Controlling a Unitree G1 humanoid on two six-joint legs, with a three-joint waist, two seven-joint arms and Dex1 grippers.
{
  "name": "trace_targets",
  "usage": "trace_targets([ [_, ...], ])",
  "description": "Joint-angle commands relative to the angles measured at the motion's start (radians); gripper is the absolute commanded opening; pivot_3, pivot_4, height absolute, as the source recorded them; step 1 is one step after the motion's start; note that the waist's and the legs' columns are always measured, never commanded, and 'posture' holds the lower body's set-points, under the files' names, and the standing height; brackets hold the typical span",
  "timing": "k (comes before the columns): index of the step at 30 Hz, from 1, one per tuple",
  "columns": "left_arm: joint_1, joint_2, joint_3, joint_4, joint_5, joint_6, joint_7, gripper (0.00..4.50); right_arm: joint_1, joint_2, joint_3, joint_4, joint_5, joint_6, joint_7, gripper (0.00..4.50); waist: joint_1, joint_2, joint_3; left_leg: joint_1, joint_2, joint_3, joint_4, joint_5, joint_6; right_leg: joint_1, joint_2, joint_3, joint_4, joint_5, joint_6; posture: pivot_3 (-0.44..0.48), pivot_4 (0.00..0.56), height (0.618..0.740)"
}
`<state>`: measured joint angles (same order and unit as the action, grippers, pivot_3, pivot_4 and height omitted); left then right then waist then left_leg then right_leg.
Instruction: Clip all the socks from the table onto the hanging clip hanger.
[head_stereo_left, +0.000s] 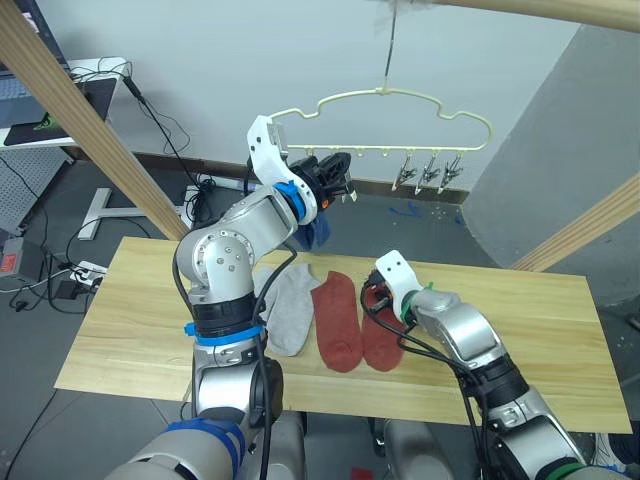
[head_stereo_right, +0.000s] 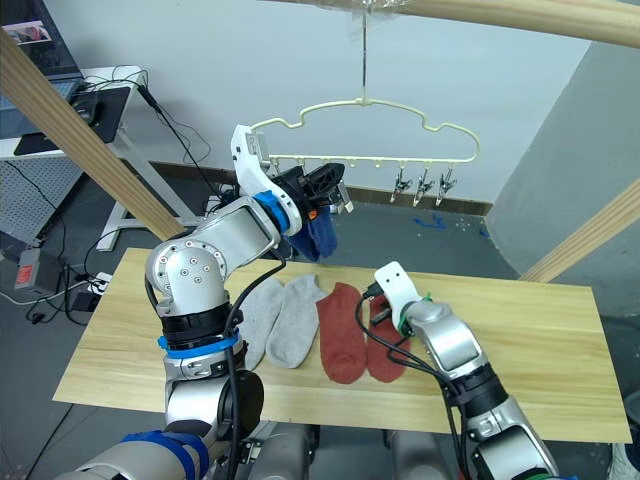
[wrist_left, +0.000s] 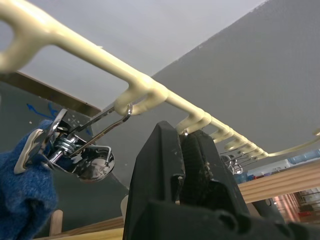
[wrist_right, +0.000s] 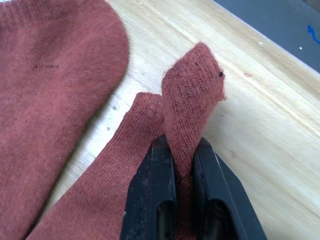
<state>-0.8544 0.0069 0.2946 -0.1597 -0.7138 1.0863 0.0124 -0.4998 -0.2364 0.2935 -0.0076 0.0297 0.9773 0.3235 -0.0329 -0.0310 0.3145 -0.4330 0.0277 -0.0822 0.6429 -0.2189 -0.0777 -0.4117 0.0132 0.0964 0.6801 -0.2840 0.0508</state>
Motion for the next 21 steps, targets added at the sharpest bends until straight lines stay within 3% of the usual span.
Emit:
trace_targets([
  [1, -0.015, -0.006, 0.018, -0.052, -0.055, -0.003, 0.002, 0.02, -0.035, -0.017, -0.038, -0.098, 0.027, -0.014, 0.037, 0.41, 0.0, 0.0, 0.0, 0.0, 0.0, 0.0, 0.0, 0.0, 0.0, 0.0, 0.0, 0.0, 0.0, 0.0, 0.0, -0.006, 0.311, 0.74],
  [9, -0.024, -0.001, 0.033, -0.032, -0.079, -0.008, 0.012, 0.02, -0.085, -0.018, -0.071, -0.247, 0.087, 0.039, 0.084, 0.41, 0.0, 0.0, 0.0, -0.001, 0.0, 0.0, -0.001, 0.0, -0.001, -0.001, 0.0, 0.0, 0.0, 0.0, 0.0, -0.01, 0.307, 0.74],
  [21, -0.022, 0.006, 0.014, -0.019, -0.065, -0.027, 0.008, 0.02, -0.212, 0.007, -0.107, -0.278, 0.127, 0.074, 0.069, 0.41, -0.001, 0.0, 0.0, -0.001, 0.0, 0.0, -0.002, 0.0, -0.001, -0.002, 0.0, 0.0, 0.0, 0.0, 0.0, -0.019, 0.302, 0.74],
])
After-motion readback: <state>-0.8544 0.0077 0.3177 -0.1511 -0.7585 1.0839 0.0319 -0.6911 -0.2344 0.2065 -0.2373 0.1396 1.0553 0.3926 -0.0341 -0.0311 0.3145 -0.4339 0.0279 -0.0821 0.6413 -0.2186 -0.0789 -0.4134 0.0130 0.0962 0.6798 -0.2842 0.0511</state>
